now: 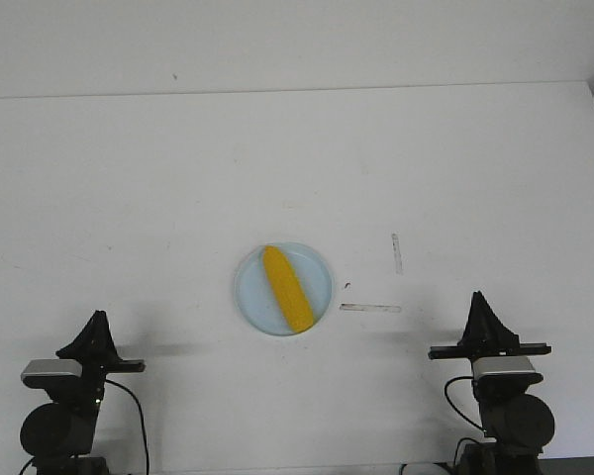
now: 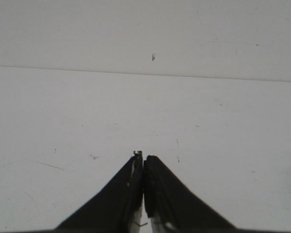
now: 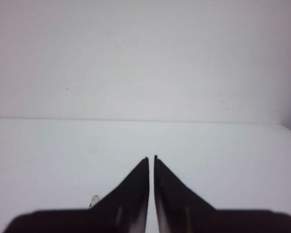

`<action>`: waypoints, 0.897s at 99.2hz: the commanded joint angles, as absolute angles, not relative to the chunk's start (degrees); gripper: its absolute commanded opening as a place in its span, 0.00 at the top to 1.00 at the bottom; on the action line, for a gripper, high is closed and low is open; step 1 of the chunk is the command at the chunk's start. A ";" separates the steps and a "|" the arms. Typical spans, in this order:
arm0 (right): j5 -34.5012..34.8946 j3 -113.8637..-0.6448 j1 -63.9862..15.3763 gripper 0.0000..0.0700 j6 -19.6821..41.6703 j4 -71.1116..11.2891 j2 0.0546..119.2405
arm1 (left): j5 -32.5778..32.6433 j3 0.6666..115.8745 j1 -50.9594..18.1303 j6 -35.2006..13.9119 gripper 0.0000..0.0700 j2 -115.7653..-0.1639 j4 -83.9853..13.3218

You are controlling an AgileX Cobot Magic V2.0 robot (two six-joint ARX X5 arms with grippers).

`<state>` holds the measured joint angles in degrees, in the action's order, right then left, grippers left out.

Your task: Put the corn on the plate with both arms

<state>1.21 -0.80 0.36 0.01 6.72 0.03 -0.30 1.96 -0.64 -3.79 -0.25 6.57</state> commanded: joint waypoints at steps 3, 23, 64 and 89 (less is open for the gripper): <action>1.28 -0.73 0.32 0.98 0.64 6.22 0.05 | -0.38 0.75 -0.67 -3.53 1.00 -0.19 7.38; 1.50 -0.73 0.32 0.98 0.64 4.56 0.05 | -0.38 0.75 -0.67 -3.53 1.00 -0.19 7.38; 1.50 -0.73 0.34 0.98 0.60 4.12 0.05 | -0.38 0.75 -0.67 -3.53 1.00 -0.19 7.35; 1.48 -0.73 0.34 0.98 0.60 4.12 0.05 | -0.38 0.75 -0.67 -3.53 1.00 -0.19 7.38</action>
<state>1.45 -0.80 0.38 0.03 3.53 0.05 -0.30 1.96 -0.64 -3.79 -0.25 6.55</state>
